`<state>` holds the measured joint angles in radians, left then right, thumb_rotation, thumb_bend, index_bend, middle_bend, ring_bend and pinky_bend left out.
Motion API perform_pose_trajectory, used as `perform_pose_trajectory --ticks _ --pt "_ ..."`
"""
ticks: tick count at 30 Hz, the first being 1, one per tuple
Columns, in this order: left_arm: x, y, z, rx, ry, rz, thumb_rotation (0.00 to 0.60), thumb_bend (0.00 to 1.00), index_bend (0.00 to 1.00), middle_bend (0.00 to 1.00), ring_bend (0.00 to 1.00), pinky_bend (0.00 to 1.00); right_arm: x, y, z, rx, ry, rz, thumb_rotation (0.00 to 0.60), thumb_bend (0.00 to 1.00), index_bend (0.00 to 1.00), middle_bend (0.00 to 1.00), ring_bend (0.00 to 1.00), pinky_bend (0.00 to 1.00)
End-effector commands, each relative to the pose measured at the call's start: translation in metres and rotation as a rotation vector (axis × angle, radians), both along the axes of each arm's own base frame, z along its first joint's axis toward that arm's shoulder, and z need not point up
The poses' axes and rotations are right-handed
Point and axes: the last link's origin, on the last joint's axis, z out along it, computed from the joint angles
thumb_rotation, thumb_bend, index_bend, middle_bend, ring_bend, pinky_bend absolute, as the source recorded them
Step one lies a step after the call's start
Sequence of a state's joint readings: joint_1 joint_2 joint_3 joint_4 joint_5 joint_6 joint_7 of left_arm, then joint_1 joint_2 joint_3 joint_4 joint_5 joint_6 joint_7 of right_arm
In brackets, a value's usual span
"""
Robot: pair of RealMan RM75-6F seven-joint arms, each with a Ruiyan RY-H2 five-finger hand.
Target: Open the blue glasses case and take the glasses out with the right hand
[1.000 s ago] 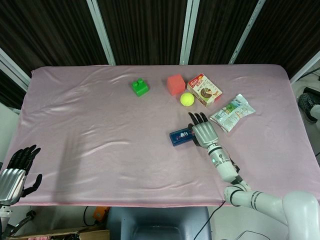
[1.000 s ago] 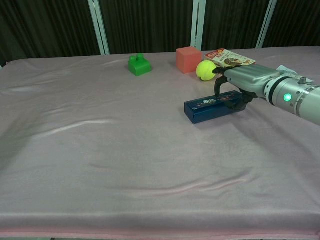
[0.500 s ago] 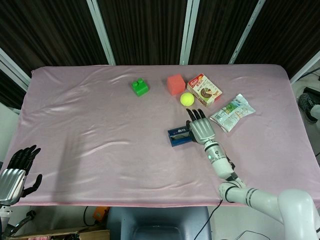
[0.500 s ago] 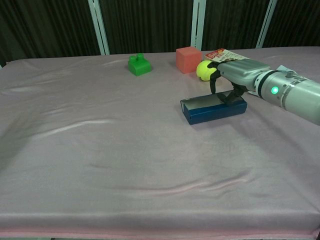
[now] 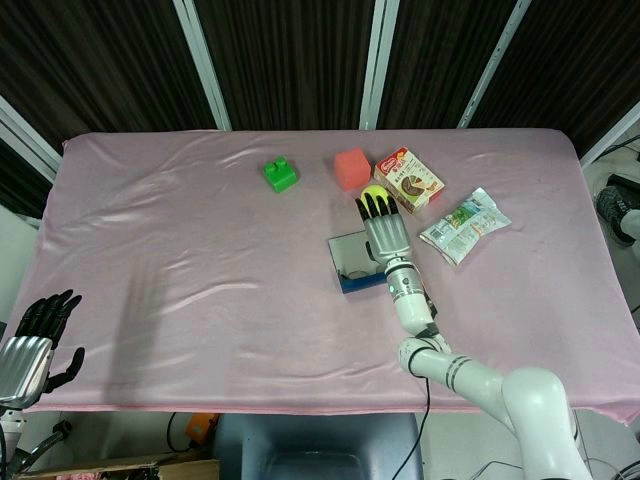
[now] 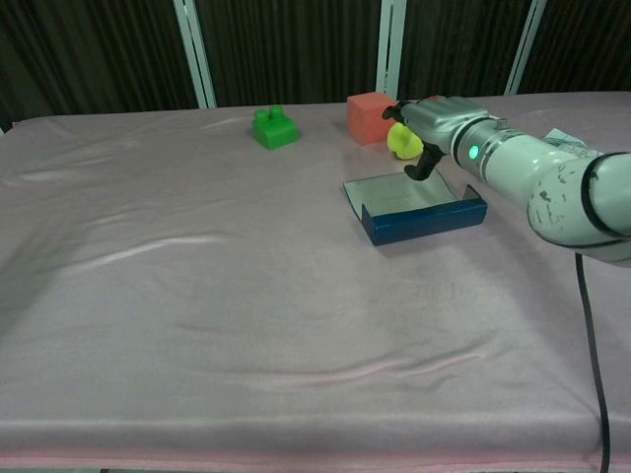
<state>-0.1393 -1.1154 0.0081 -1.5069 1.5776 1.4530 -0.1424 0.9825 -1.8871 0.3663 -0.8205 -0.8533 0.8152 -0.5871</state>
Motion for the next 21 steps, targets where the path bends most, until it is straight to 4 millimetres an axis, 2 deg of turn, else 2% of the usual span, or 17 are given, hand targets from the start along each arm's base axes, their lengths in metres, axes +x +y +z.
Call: perform_pose_trajectory --ticks 1,4,7,10,21 --pt "0.0 0.0 0.0 0.0 0.006 -0.002 0.6 0.43 0.0 0.02 0.0 0.06 0.006 0.017 0.008 0.052 -0.041 0.091 0.6 0.54 0.22 0.09 0.01 0.0" --pt "0.0 0.0 0.0 0.007 0.032 -0.005 0.6 0.43 0.0 0.03 0.0 0.06 0.002 0.041 0.017 0.11 -0.048 0.153 0.6 0.54 0.38 0.09 0.01 0.0" --pt "0.002 -0.001 -0.002 0.002 0.029 -0.008 0.6 0.43 0.0 0.03 0.0 0.06 -0.005 0.063 0.025 0.172 -0.052 0.178 0.6 0.55 0.43 0.09 0.01 0.0" --pt "0.002 -0.002 -0.003 -0.005 0.036 -0.011 0.6 0.43 0.0 0.03 0.0 0.06 -0.011 0.077 0.027 0.249 -0.073 0.144 0.6 0.55 0.45 0.09 0.01 0.0" --pt "0.005 -0.009 0.001 0.01 0.024 -0.032 0.6 0.43 0.0 0.03 0.0 0.06 -0.019 0.084 0.017 0.256 -0.015 0.124 0.6 0.56 0.45 0.09 0.01 0.0"
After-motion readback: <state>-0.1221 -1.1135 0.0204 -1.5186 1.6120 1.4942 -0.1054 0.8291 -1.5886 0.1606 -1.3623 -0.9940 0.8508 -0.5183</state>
